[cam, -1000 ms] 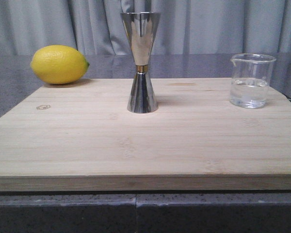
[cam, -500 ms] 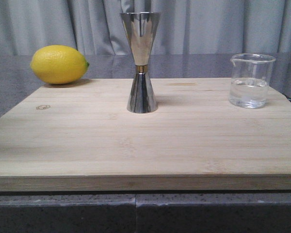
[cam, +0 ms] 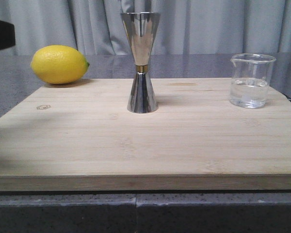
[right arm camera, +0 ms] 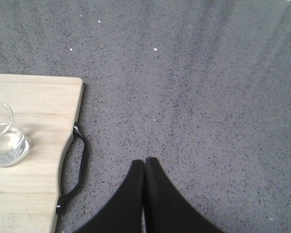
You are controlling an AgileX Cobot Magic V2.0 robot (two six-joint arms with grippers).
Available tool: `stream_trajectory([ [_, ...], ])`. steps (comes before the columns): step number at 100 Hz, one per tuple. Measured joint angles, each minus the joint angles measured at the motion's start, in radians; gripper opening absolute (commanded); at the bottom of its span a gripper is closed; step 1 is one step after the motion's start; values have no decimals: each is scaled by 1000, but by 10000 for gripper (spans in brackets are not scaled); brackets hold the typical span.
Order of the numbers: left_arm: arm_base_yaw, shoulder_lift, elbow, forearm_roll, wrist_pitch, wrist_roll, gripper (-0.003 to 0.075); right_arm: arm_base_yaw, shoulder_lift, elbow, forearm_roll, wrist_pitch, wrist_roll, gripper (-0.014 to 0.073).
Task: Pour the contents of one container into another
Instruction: 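Move the left gripper toward the steel jigger and around its waist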
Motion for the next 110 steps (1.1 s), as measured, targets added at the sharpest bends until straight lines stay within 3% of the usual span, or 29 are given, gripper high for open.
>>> stream_trajectory([
  [19, 20, 193, 4, 79, -190, -125, -5, 0, 0, 33, 4, -116, -18, -71],
  [40, 148, 411, -5, 310, -467, -372, -5, 0, 0, 132, 14, -239, -18, -71],
  [57, 289, 516, -71, 653, -509, -537, -5, 0, 0, 163, 24, -268, -18, -71],
  [76, 369, 528, -142, 899, -519, -587, 0, 0, 0, 177, 28, -297, -18, -58],
  [89, 394, 530, -186, 1003, -524, -635, 73, 0, 0, 193, 28, -304, -18, 45],
  [102, 407, 530, -220, 1097, -527, -660, 206, 0, 2, 201, 29, -320, -18, 247],
  [110, 407, 530, -233, 1122, -529, -665, 331, 0, 2, 201, 29, -340, -18, 378],
])
